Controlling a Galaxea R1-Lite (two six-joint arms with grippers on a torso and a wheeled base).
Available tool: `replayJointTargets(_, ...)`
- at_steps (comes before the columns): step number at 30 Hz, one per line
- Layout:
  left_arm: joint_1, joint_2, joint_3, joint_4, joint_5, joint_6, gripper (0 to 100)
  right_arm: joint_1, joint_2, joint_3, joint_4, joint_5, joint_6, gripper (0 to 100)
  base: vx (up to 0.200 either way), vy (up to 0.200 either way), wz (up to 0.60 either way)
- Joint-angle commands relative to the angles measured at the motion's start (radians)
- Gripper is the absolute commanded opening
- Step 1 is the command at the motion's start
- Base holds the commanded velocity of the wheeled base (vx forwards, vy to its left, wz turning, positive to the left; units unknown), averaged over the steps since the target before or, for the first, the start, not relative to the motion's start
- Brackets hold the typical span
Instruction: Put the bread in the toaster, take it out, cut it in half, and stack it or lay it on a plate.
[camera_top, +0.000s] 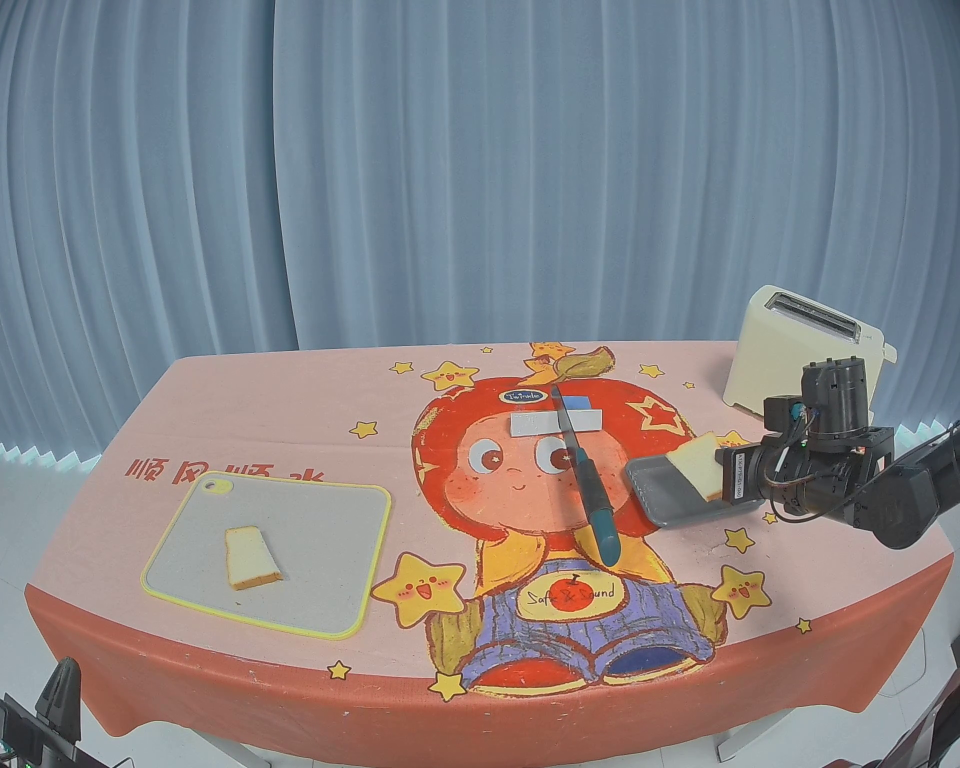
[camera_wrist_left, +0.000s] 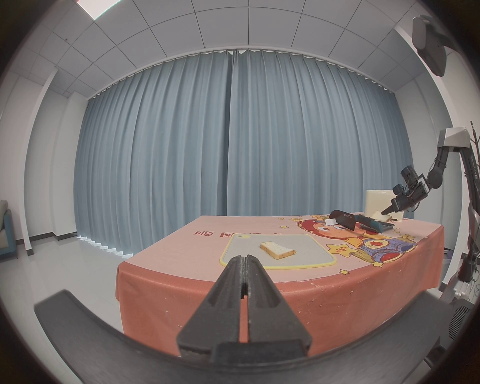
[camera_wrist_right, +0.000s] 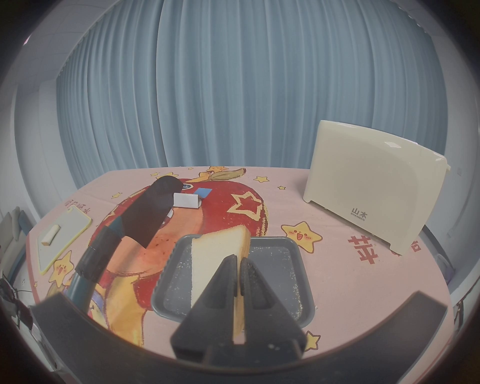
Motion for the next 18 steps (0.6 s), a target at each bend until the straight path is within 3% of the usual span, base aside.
replayJointTargets(1, 0.0, -0.016, 0.018, 0.0, 0.001, -0.001, 0, 0.001, 0.035, -0.004, -0.001, -0.014, 0.0, 0, 0.0, 0.0, 0.0)
replayJointTargets(18, 0.0, -0.016, 0.018, 0.0, 0.001, -0.001, 0, 0.006, 0.06, -0.004, -0.027, -0.029, 0.0, 0, 0.0, 0.0, 0.0)
